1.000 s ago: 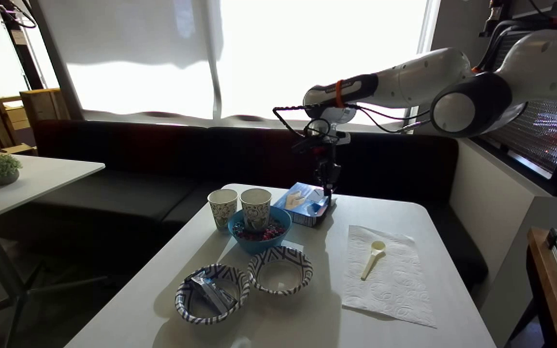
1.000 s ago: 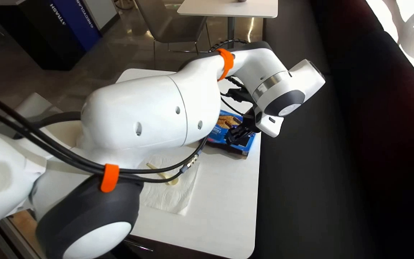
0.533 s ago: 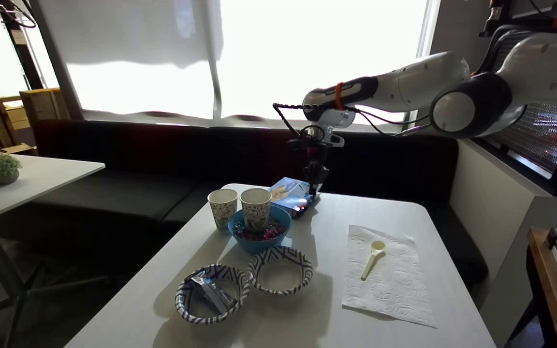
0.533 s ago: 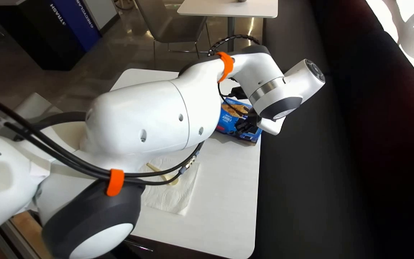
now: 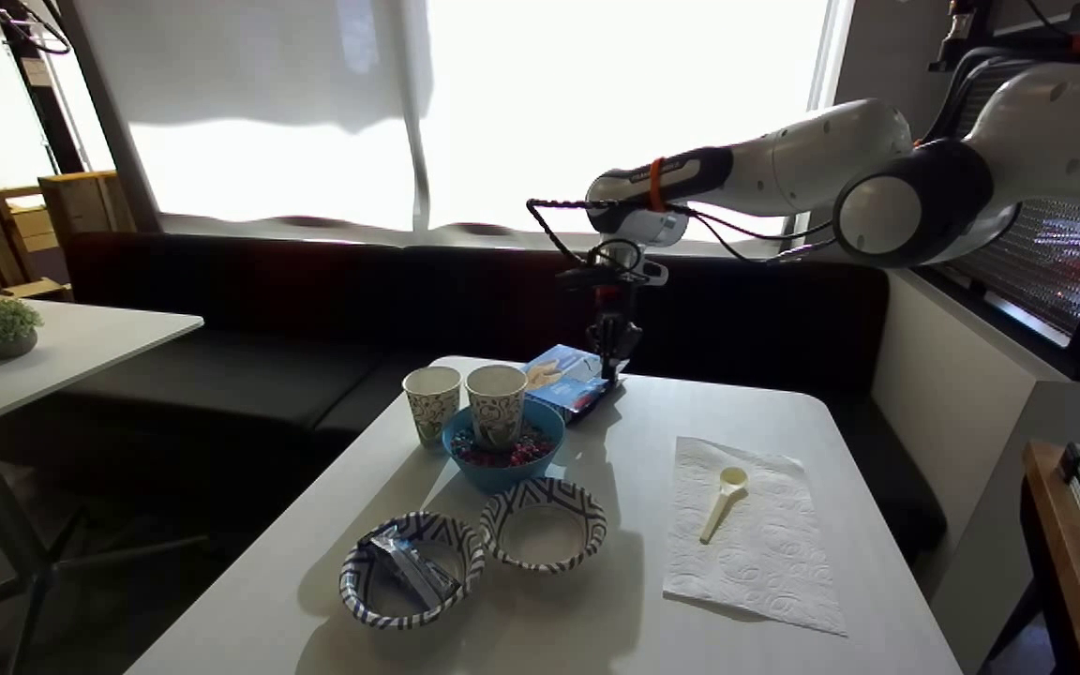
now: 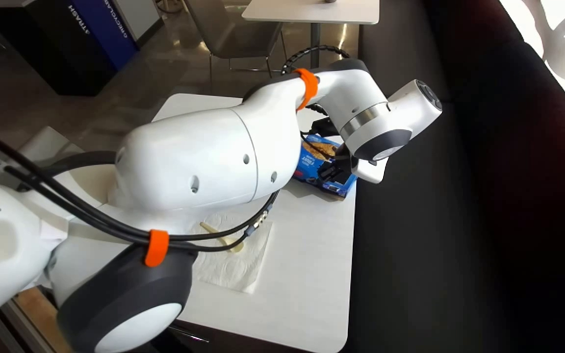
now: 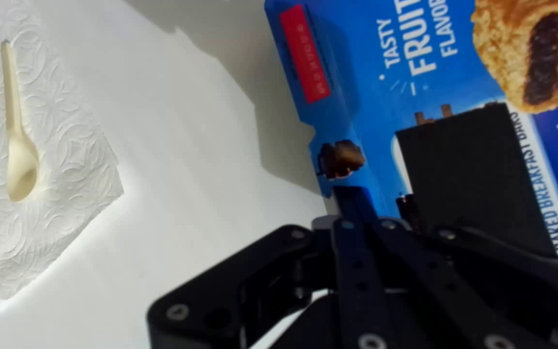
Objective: Move the box to the right
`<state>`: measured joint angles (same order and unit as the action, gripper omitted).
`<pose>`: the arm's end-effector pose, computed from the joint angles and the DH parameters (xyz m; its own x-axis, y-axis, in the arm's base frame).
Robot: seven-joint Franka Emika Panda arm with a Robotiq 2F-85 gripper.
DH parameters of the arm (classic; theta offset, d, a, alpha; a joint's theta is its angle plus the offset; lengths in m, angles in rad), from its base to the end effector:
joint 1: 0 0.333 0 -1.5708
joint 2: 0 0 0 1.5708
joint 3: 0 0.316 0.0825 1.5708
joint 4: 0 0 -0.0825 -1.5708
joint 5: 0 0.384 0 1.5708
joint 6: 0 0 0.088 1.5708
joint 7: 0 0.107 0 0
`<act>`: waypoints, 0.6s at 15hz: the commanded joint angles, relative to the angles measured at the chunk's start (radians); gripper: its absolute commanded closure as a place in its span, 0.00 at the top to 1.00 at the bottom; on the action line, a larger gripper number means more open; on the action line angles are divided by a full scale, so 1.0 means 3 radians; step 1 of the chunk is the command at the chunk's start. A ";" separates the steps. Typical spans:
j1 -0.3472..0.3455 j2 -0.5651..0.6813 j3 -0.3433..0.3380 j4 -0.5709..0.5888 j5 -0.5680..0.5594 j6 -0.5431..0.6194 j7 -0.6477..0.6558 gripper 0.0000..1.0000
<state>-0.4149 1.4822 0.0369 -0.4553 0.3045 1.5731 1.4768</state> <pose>0.7092 -0.2650 0.0928 -0.3929 -0.8517 -0.3468 -0.9021 0.2838 0.3251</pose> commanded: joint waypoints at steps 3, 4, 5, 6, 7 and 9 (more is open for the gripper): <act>-0.0006 -0.0039 0.0031 0.0035 -0.0075 -0.0063 -0.0732 0.40; 0.0011 -0.0075 0.0016 0.0020 -0.0104 -0.0058 -0.0931 0.47; 0.0035 -0.0126 -0.0003 -0.0016 -0.0130 -0.0014 -0.1079 0.54; 0.0054 -0.0162 -0.0020 -0.0029 -0.0159 -0.0005 -0.1230 0.62; 0.0076 -0.0194 -0.0032 -0.0027 -0.0185 -0.0004 -0.1372 0.69; 0.0132 -0.0232 -0.0055 -0.0026 -0.0243 0.0030 -0.1646 0.84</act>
<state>-0.4009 1.4376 0.0330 -0.4507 0.2700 1.5718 1.0942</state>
